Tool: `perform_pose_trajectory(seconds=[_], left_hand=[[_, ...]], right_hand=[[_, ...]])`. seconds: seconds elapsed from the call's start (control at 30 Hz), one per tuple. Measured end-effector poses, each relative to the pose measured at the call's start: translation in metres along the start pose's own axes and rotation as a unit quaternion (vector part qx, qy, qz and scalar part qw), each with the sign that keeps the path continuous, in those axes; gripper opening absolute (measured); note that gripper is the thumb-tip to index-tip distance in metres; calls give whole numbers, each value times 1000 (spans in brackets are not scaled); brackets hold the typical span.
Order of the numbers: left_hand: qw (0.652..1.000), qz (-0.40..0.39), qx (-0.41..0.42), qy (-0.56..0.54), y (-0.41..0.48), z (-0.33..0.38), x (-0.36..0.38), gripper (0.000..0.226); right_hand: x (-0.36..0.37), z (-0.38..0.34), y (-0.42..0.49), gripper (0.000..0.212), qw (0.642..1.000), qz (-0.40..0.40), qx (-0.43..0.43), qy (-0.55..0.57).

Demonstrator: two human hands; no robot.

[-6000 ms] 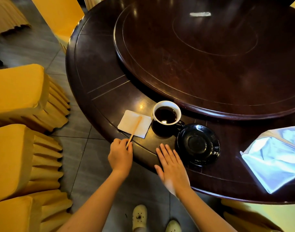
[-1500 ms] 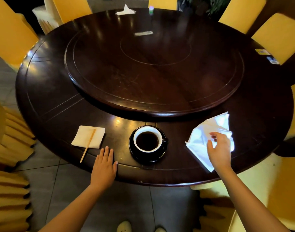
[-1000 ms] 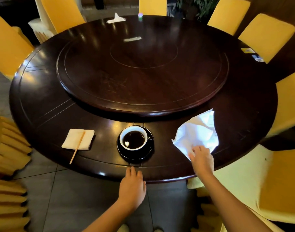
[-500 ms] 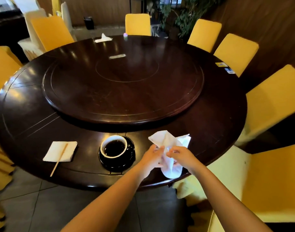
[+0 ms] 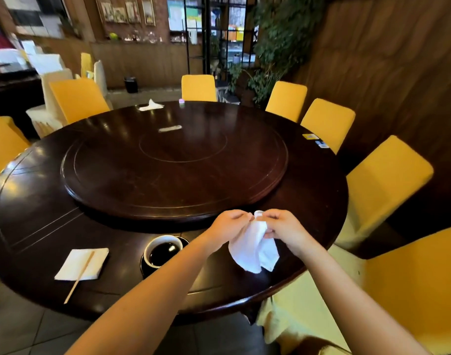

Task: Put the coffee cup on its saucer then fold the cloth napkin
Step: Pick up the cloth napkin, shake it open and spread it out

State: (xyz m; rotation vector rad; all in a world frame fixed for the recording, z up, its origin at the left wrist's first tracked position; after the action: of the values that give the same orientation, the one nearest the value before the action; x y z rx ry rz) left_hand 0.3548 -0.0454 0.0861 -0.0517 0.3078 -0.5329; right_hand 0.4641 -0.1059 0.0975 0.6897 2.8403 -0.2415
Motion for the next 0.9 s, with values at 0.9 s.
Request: perform_pose_trajectory(seconds=[0.9], left_hand=[[982,44,184,9,-11,161,-31,38]], right_hand=[[-46,-139,-38,10,947,64,-283,-136]])
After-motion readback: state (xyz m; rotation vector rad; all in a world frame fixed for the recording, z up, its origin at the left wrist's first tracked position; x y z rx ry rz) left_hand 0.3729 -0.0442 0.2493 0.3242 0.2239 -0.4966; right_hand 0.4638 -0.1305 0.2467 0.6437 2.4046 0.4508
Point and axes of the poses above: each hand's wrist, its own y-axis towards the middle knuckle, its own x-axis out of the palm, z = x × y, the point moved 10 cm from there along y, towards the middle knuckle, and after that the axes turned 9 degrees about z, right-handed, at the moved point
